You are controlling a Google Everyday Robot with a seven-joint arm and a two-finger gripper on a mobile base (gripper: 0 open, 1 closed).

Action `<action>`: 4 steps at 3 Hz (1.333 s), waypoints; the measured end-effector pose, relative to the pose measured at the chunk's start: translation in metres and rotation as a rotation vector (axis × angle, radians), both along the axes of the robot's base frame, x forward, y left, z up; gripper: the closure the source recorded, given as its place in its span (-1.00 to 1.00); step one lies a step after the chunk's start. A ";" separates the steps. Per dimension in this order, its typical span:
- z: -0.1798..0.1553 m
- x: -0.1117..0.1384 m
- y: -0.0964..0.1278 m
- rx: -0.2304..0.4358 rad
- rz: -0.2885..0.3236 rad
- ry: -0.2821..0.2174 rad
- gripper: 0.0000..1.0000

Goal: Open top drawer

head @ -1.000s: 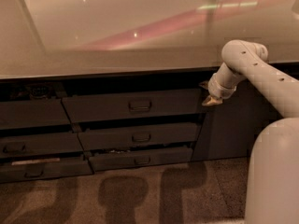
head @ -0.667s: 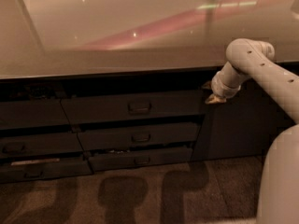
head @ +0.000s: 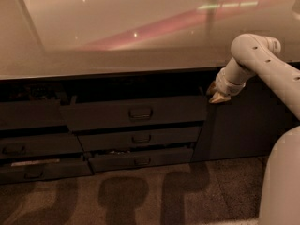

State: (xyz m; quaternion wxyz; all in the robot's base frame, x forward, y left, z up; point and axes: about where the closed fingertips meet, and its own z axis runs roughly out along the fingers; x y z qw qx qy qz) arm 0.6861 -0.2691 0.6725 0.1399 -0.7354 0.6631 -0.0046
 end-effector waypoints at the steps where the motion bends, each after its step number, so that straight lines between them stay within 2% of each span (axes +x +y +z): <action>1: 0.003 0.000 0.000 0.000 0.000 0.000 1.00; 2: 0.002 -0.004 0.000 -0.001 0.004 0.001 1.00; 3: 0.013 -0.008 -0.008 -0.019 0.015 -0.040 1.00; 4: 0.010 -0.013 -0.008 -0.022 0.019 -0.040 1.00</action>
Offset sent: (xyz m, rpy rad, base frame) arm -0.3476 0.0067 -0.2580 -0.1318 0.0344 0.3118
